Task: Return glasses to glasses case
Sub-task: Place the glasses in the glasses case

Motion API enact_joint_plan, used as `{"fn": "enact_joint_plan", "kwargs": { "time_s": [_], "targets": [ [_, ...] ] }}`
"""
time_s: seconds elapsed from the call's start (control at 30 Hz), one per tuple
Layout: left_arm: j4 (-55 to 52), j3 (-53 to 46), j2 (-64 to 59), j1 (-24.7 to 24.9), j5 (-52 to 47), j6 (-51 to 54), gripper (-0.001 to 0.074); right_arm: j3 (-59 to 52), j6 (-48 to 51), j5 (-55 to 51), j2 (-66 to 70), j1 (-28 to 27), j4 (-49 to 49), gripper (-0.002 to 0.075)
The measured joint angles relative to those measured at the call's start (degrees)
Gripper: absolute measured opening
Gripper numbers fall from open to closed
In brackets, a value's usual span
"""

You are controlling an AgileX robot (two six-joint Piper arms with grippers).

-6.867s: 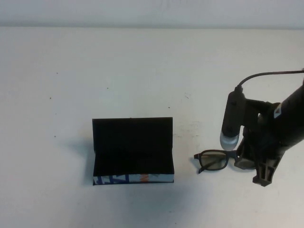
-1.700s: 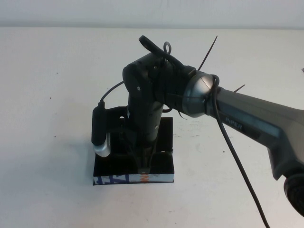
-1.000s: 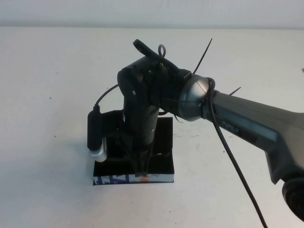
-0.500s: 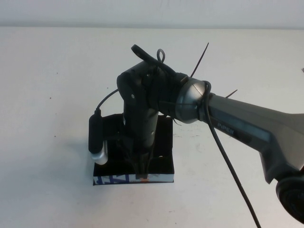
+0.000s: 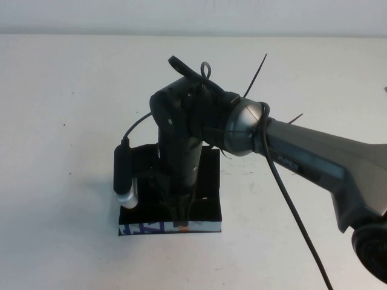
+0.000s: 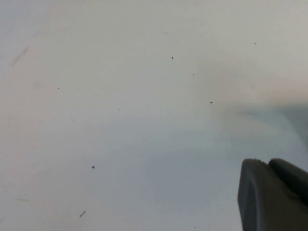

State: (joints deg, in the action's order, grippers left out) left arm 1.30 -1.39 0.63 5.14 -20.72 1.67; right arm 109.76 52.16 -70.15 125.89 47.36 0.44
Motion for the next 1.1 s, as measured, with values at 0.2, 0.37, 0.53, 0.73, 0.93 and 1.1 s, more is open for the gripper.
{"fn": "enact_joint_plan", "kwargs": {
  "time_s": [0.2,0.37,0.53,0.73,0.93,1.1],
  "targets": [
    [0.00,0.00,0.00,0.00,0.00,0.00,-0.0005,0.00,0.00,0.00,0.00,0.00,0.00,0.0202],
    [0.00,0.00,0.00,0.00,0.00,0.00,-0.0005,0.00,0.00,0.00,-0.57,-0.04,-0.44,0.0375],
    [0.00,0.00,0.00,0.00,0.00,0.00,-0.0005,0.00,0.00,0.00,-3.07,-0.76,-1.55,0.0407],
    [0.00,0.00,0.00,0.00,0.00,0.00,-0.0005,0.00,-1.68,0.00,-6.82,-1.00,-4.17,0.0412],
    [0.00,0.00,0.00,0.00,0.00,0.00,-0.0005,-2.46,-11.42,-0.05,-13.55,-1.00,-4.22,0.0321],
    [0.00,0.00,0.00,0.00,0.00,0.00,-0.0005,-8.45,-16.39,-0.57,-21.12,-1.28,-4.22,0.0075]
  ]
}}
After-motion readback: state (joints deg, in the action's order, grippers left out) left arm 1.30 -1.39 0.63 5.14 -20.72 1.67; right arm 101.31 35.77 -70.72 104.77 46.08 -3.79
